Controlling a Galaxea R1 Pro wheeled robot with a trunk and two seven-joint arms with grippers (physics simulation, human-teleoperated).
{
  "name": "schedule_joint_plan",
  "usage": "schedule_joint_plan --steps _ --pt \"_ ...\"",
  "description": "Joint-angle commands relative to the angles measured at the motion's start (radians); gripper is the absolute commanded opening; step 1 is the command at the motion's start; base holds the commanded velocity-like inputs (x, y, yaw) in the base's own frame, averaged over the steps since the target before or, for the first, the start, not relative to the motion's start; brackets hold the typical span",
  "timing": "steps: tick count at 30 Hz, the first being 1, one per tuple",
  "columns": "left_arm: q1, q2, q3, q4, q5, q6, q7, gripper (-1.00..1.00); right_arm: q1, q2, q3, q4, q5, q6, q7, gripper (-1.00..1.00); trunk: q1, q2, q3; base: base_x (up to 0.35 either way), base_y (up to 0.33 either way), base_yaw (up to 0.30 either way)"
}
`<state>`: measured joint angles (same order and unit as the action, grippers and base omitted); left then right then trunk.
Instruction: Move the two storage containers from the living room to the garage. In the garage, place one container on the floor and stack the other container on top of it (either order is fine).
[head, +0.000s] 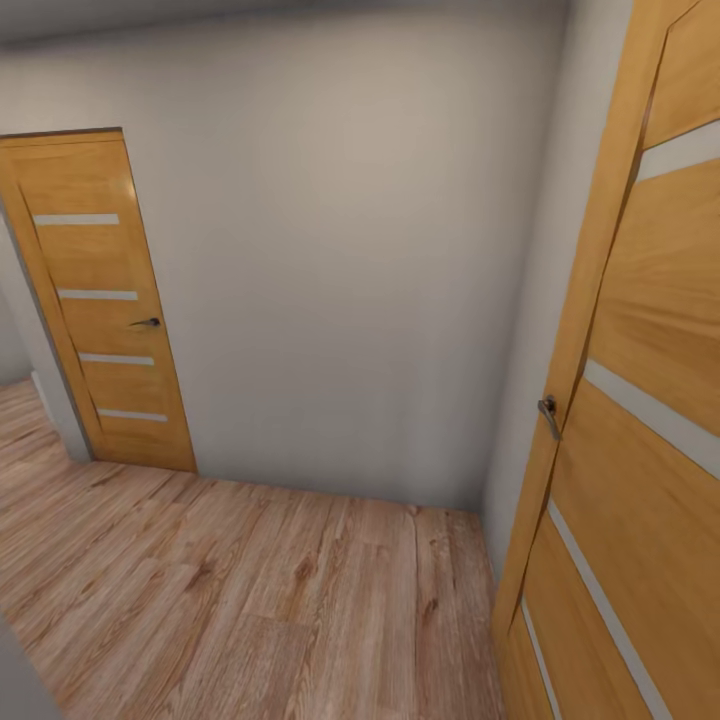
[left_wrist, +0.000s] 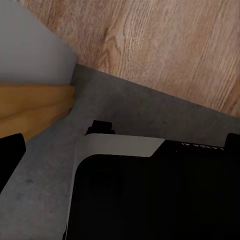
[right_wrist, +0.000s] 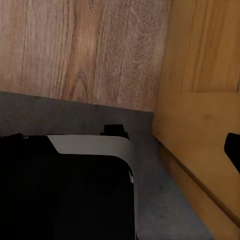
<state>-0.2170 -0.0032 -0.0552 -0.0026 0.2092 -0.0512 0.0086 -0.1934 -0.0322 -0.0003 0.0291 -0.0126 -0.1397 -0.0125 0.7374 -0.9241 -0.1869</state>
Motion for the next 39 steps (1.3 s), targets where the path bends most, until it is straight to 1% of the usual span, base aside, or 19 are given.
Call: schedule_joint_plan --steps 1,7,22,34,39 --pt "-0.001 0.0 -0.006 0.001 0.009 -0.003 0.001 1.0 -0.001 0.0 0.0 0.003 -0.001 -0.006 -0.001 1.0 0.0 -0.001 -0.001 0.076 0.0 0.0" --pt "-0.001 0.0 -0.006 0.001 0.01 -0.004 0.001 1.0 -0.001 0.0 0.0 0.003 -0.001 -0.006 -0.001 1.0 0.0 -0.001 -0.001 0.22 0.0 0.0" --pt "-0.001 0.0 -0.006 0.001 0.01 -0.004 0.001 1.0 -0.001 -0.001 0.001 0.003 0.001 -0.008 -0.001 1.0 0.0 -0.001 -0.001 0.306 0.0 0.0" --pt "-0.001 0.001 -0.005 0.001 0.01 -0.003 0.001 1.0 -0.001 0.0 -0.001 0.003 0.0 -0.008 -0.001 1.0 0.0 -0.001 -0.001 0.062 0.0 0.0" --pt "-0.001 0.002 -0.005 0.001 0.01 -0.003 0.001 1.0 -0.001 0.0 -0.001 0.003 0.0 -0.008 -0.001 1.0 0.0 -0.001 -0.001 0.148 0.0 0.0"
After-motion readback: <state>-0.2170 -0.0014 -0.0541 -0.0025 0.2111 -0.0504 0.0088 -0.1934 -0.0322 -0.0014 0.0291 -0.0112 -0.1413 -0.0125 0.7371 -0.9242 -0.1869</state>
